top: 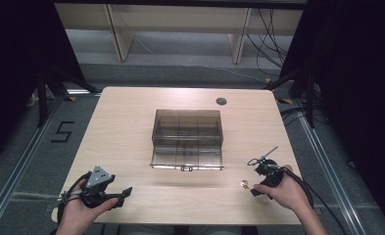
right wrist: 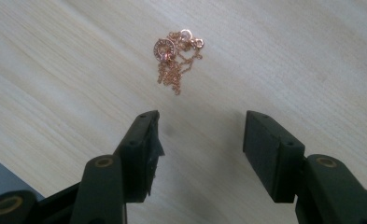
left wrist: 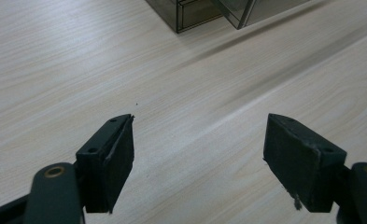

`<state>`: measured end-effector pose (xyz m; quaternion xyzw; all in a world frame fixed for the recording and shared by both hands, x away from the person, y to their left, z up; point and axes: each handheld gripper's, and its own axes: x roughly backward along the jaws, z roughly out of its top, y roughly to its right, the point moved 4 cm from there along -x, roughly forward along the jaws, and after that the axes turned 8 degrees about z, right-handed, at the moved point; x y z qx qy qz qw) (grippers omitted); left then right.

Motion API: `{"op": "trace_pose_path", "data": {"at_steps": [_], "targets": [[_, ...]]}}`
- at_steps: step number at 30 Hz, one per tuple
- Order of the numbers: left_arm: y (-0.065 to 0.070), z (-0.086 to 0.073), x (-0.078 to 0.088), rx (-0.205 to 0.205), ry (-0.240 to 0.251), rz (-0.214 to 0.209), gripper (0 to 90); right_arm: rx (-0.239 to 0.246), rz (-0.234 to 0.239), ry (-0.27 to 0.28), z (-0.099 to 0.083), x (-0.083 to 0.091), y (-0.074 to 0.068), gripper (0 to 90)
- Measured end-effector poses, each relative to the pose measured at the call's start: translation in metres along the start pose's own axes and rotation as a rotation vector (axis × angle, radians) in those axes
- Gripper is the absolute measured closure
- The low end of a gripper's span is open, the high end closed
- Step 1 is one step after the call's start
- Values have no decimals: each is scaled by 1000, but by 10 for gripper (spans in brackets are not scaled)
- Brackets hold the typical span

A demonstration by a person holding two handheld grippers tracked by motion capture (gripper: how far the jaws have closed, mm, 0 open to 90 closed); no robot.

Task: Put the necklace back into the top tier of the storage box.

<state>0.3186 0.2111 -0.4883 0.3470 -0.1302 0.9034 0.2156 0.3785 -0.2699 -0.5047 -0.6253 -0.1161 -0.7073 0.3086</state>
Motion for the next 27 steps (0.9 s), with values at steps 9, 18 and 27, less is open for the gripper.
{"op": "trace_pose_path", "data": {"at_steps": [9, 18, 27], "targets": [[6, 0, -3, 79, 35, -37, 251, 59, 15, -59, 9, 1, -7, 450], [7, 0, -4, 93, 45, -40, 255, 113, -8, -124, 28, -3, -12, 451], [8, 0, -4, 90, 44, -42, 257, 128, -27, -154, 45, -9, -16, 453]]}}
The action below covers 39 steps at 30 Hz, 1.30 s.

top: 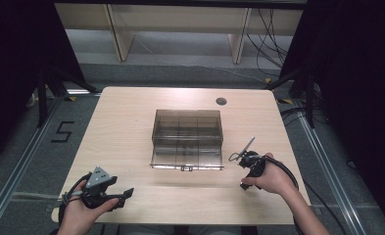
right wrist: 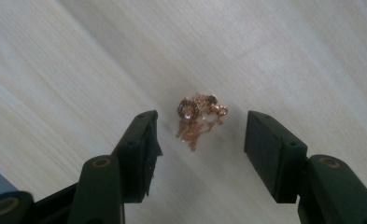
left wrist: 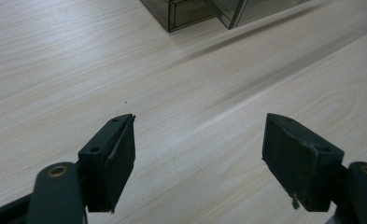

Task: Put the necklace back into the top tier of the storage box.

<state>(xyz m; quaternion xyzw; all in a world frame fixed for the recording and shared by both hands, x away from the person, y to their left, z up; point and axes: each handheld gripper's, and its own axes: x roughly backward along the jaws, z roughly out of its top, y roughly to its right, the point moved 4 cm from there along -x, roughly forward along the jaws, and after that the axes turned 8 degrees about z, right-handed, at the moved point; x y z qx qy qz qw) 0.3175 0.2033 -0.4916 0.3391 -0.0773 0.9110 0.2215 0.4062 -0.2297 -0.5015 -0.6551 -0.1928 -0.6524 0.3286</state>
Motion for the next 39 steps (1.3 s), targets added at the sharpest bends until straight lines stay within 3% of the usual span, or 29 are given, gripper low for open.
{"op": "trace_pose_path", "data": {"at_steps": [6, 7, 8, 9, 11, 12, 13, 15, 17, 18, 25, 32, 33, 35, 37, 39], "targets": [[0, 0, 0, 4, 2, 2, 257, 36, -17, -18, 7, -4, 0, 486], [0, 0, 0, 3, 1, 2, 257, 11, -21, -32, 8, -5, -2, 495], [0, 0, 0, 4, 1, 2, 257, 39, -22, -27, 9, -7, 0, 502], [0, 0, -1, 6, 5, 6, 258, 17, -20, -41, 10, -7, -2, 512], [0, 0, 0, 2, -9, -3, 257, 57, -19, -54, 10, -9, 0, 530], [0, 0, 0, 2, -6, -2, 258, 37, -17, -62, 10, -10, -1, 541], [0, 0, 0, 2, -6, -2, 258, 58, -24, -62, 11, -10, 0, 546], [0, 0, 0, 3, -6, -2, 258, 45, -12, -79, 12, -11, -1, 556], [0, -1, 0, 4, -6, -3, 258, 79, -33, -71, 13, -13, 1, 570], [0, -1, 0, 2, -8, -4, 258, 49, -28, -89, 12, -13, -3, 579], [0, -1, -1, 1, -9, -2, 259, 86, -44, -66, 14, -13, 1, 642], [-1, -1, 0, -12, -15, -1, 259, 41, -60, -68, 14, -14, -1, 725], [-1, -1, 0, -7, -16, -2, 259, -3, -34, -77, 13, -14, -6, 739], [0, -1, 0, 13, -12, -2, 259, -3, -36, -81, 14, -14, -7, 773], [0, -1, -1, 9, -9, -3, 259, -1, -49, -87, 14, -14, -6, 808], [0, -1, -1, 8, -11, -2, 259, -18, -32, -83, 15, -15, -8, 837]]}}
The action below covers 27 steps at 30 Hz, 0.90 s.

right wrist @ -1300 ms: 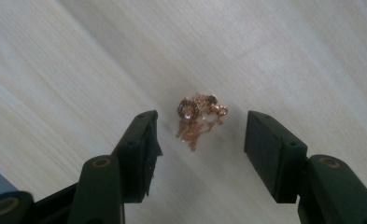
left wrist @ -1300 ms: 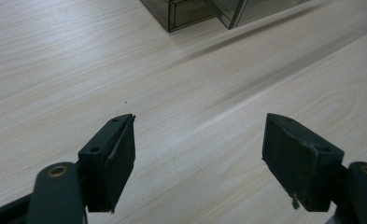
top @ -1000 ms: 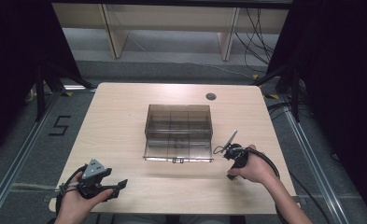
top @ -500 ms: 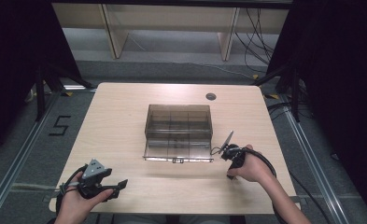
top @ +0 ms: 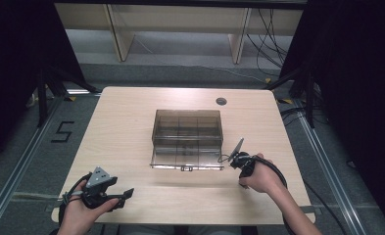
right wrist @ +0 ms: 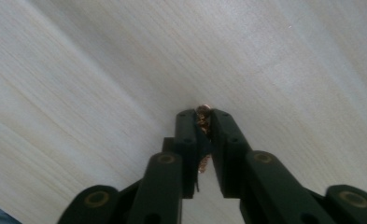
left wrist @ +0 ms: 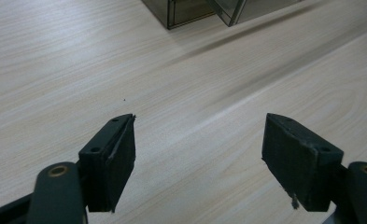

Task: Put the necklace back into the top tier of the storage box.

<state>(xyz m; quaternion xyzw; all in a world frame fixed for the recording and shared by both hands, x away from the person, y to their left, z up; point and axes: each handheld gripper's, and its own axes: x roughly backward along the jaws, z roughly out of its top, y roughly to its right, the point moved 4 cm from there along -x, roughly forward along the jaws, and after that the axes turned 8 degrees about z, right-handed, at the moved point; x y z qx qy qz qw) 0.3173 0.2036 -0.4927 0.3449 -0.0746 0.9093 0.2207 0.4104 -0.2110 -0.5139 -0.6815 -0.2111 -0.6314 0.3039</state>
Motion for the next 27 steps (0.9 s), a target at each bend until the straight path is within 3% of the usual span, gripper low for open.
{"op": "trace_pose_path", "data": {"at_steps": [9, 10, 15, 19, 21, 23, 25, 27], "targets": [[0, 0, 0, 2, -3, -1, 258, -6, 1, -11, 1, 0, -2, 857], [0, 0, 0, 1, -3, 0, 258, 9, 0, -11, 1, 1, -1, 858], [-1, 0, 0, -2, -9, 1, 257, 8, 23, 9, 1, 2, -1, 858], [-1, 0, 0, -6, -7, 2, 258, -36, 17, 31, 1, 15, -6, 859], [-1, -1, -1, -2, -5, 5, 257, -15, 12, 42, 0, 22, -5, 859], [-1, -1, -1, 1, -8, -1, 257, -34, 11, 39, -1, 27, -7, 859], [0, -1, -1, 4, -8, -2, 258, -7, 16, 42, -2, 32, -6, 859], [0, -1, -1, 9, -9, -1, 257, -23, 17, 32, -2, 38, -8, 859]]}}
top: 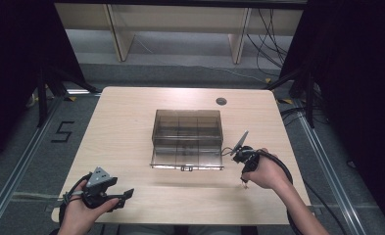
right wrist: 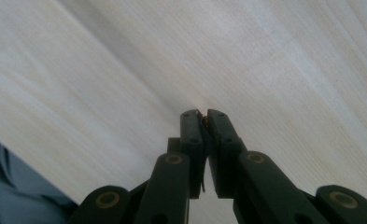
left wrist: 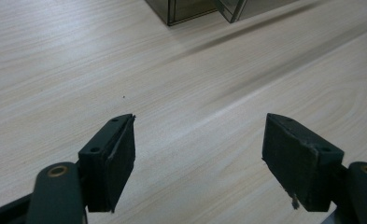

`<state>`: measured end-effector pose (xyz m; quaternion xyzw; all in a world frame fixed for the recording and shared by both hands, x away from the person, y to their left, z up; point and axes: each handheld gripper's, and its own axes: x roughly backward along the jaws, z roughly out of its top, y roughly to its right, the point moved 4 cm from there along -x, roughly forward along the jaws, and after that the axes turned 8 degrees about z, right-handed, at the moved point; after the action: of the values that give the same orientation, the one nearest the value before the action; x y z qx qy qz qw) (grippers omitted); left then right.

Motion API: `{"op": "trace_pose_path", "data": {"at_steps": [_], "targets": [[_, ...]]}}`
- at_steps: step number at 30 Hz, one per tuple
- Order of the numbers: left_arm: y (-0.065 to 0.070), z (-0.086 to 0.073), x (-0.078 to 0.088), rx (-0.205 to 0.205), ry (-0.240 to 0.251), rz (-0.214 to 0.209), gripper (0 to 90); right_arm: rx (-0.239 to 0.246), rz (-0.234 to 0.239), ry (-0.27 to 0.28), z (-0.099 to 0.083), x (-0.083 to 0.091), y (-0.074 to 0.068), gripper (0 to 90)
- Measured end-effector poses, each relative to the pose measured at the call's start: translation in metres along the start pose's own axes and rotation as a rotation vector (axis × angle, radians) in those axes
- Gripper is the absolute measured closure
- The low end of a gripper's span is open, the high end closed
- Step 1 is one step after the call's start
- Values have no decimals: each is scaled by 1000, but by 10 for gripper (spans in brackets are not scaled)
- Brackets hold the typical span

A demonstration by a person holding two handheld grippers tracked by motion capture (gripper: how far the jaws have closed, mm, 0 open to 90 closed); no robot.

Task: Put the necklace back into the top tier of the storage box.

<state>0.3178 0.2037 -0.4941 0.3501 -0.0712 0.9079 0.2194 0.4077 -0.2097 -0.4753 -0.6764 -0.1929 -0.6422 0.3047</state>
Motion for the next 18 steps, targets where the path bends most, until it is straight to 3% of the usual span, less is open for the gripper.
{"op": "trace_pose_path", "data": {"at_steps": [10, 14, 18], "targets": [[-2, 0, 0, -11, -5, 7, 256, -15, -20, 3, 2, 32, -3, 859], [-1, 0, 1, 9, -2, 5, 255, 12, -20, 11, 1, 43, -3, 859], [-2, 1, 2, 7, 4, -2, 253, -14, -3, 4, 0, 51, -7, 859]]}}
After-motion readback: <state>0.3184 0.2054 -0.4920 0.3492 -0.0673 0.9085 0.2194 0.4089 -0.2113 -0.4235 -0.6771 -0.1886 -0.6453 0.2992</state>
